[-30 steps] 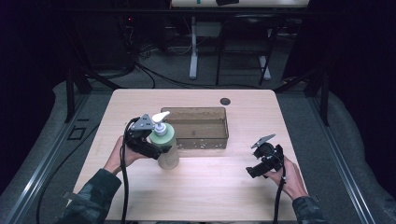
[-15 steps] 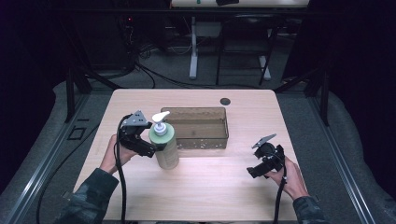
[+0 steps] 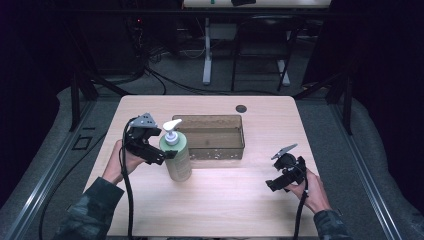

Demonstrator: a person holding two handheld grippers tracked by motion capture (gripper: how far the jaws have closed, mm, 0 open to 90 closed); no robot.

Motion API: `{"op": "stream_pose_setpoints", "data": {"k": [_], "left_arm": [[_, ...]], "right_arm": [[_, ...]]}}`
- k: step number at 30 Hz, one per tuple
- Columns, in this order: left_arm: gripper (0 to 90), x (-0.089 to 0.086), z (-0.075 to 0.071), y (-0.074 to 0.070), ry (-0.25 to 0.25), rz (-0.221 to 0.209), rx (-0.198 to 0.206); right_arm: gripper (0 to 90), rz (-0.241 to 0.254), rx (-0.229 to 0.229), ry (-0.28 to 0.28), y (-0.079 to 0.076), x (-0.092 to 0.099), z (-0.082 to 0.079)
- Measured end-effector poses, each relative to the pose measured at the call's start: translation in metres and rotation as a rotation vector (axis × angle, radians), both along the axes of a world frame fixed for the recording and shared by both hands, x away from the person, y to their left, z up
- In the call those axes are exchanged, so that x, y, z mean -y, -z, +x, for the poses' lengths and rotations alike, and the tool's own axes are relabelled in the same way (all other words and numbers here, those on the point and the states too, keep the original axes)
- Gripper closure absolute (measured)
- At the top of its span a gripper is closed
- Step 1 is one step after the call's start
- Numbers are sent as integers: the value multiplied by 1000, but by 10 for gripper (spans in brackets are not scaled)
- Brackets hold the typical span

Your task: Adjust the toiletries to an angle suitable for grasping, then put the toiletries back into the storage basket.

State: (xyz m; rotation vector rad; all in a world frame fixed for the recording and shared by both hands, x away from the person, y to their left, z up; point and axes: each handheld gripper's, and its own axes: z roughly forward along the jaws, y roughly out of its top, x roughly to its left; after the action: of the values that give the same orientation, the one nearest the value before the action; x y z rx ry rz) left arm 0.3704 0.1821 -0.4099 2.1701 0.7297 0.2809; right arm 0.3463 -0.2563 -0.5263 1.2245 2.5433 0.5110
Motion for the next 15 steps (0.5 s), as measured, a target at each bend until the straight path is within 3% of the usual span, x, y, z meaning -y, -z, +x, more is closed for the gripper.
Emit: {"op": "stream_pose_setpoints", "data": {"k": [3, 11, 15], "left_arm": [[6, 0, 0, -8, 3, -5, -18], [2, 8, 5, -29, 15, 56, -29], [2, 10, 8, -34, 21, 63, -32]], "right_arm": [[11, -2, 1, -2, 0, 0, 0], [11, -8, -7, -3, 0, 0, 1], [11, 5, -14, 0, 0, 0, 0]]}}
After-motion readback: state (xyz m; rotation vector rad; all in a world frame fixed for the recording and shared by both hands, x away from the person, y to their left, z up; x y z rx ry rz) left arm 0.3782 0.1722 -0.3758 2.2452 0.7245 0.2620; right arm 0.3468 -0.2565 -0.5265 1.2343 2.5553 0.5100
